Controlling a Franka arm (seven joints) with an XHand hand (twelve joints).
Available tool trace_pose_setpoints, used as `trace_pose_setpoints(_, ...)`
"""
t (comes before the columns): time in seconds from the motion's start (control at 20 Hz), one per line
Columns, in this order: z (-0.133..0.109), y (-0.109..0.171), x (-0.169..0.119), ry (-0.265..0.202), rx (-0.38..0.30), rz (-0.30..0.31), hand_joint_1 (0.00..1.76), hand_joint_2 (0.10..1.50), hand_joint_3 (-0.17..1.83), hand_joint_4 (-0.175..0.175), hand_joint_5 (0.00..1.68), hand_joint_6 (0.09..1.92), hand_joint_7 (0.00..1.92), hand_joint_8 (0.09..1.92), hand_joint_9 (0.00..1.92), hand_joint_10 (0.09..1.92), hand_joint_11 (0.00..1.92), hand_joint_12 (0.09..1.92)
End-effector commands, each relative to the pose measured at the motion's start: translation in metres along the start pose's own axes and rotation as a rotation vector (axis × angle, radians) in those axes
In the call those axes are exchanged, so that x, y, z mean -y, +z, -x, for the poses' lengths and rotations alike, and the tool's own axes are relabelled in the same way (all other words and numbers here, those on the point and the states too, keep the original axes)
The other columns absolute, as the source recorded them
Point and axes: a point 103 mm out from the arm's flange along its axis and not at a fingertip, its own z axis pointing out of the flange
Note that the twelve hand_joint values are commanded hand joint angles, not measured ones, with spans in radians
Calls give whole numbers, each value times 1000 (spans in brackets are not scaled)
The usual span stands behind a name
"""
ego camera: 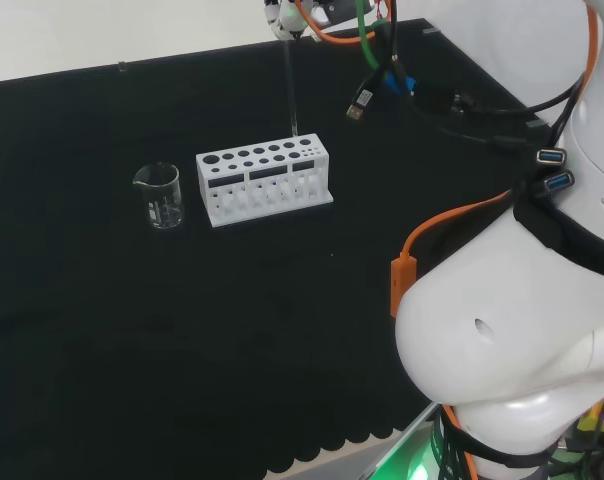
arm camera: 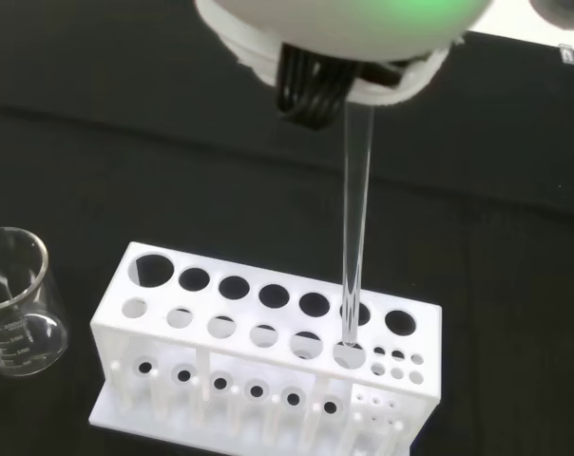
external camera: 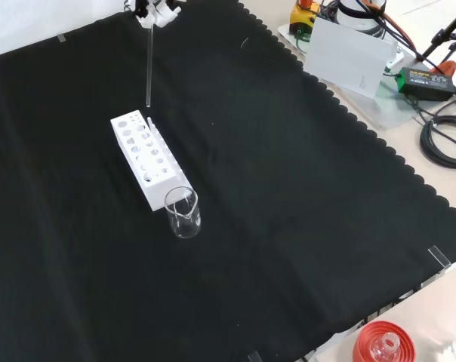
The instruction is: Stir in the beaker to the left of the white test tube rack with the glass rod.
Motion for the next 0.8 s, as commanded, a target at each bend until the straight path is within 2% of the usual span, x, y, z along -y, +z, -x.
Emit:
trace_pose_setpoints(0.05, 10, 0, 5, 17, -16, 5, 1332, 654, 652, -175, 1198, 573, 1400, 661, 1742, 344, 1567, 609)
trace_pose_setpoints(0.3, 1, -4, 3, 13, -4, -3, 1332, 656, 649, -175, 1199, 570, 1400, 662, 1743, 342, 1568, 610)
trace_pose_setpoints(0.45, 9, -3, 8, 12, -14, -2, 1332, 657, 647, -175, 1199, 569, 1400, 661, 1743, 340, 1568, 611)
trace_pose_setpoints(0.8, -10, -3, -3, -16, -1, -18, 1331, 660, 642, -175, 1199, 565, 1400, 659, 1746, 337, 1568, 612)
